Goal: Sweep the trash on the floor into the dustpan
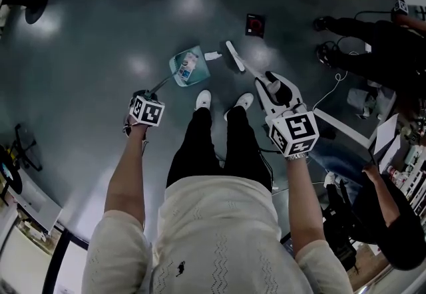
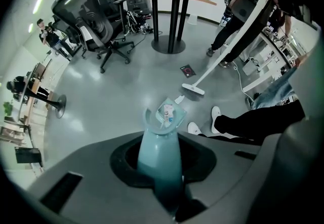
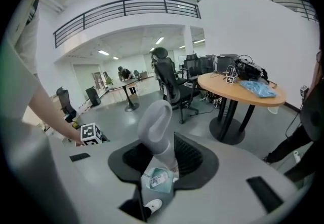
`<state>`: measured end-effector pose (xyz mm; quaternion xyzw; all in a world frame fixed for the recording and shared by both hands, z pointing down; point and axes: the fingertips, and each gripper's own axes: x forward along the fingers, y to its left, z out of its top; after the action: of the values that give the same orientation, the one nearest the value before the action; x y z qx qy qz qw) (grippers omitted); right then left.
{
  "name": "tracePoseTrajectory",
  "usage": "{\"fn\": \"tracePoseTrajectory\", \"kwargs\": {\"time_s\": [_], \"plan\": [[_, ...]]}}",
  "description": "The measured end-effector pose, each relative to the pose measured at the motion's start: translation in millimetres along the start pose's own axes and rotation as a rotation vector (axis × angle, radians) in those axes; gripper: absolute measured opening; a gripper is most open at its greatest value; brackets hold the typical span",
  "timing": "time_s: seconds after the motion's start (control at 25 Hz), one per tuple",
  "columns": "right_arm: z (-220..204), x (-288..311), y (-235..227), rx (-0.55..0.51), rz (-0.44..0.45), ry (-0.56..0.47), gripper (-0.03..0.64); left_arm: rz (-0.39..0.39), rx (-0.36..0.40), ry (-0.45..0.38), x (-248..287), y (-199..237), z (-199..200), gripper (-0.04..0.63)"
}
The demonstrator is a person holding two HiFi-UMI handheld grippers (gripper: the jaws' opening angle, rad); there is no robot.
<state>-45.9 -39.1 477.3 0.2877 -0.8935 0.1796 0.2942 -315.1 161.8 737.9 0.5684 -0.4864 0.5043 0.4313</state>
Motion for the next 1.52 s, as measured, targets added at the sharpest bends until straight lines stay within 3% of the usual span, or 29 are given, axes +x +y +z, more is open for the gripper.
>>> {"fn": "tracePoseTrajectory", "kwargs": {"time_s": [0.36,0.6,0.88,1.04,1.2,1.36,1.52], "plan": [[3,4,60,0.114,0.183,0.010,0.123,0.003,-0.002,-0.004,0,-2,-4,0.091],[-4,-5,56,0.186,0.183,0.020,0.123,-0.007,-0.064,0.018,0,0,-11,0.091],[12,-25,35,0.199,0.124,-0.013,0.121,0.003,-0.044,-0.033,-2,-1,-24,0.091],[25,-45,3,0.209,0.089,-0.024,0.120,-0.053,-0.084,-0.090,-6,-14,-10,0.091],[36,-68,-39,0.254,-0.009,-0.043,0.115,-0.109,-0.091,-0.126,-11,-22,4,0.091],[41,-97,-102,0.321,-0.125,-0.073,0.114,-0.117,-0.093,-0.139,-14,-34,36,0.091],[39,-121,-181,0.370,-0.226,-0.106,0.114,-0.106,-0.023,-0.132,-2,-53,94,0.091]]}}
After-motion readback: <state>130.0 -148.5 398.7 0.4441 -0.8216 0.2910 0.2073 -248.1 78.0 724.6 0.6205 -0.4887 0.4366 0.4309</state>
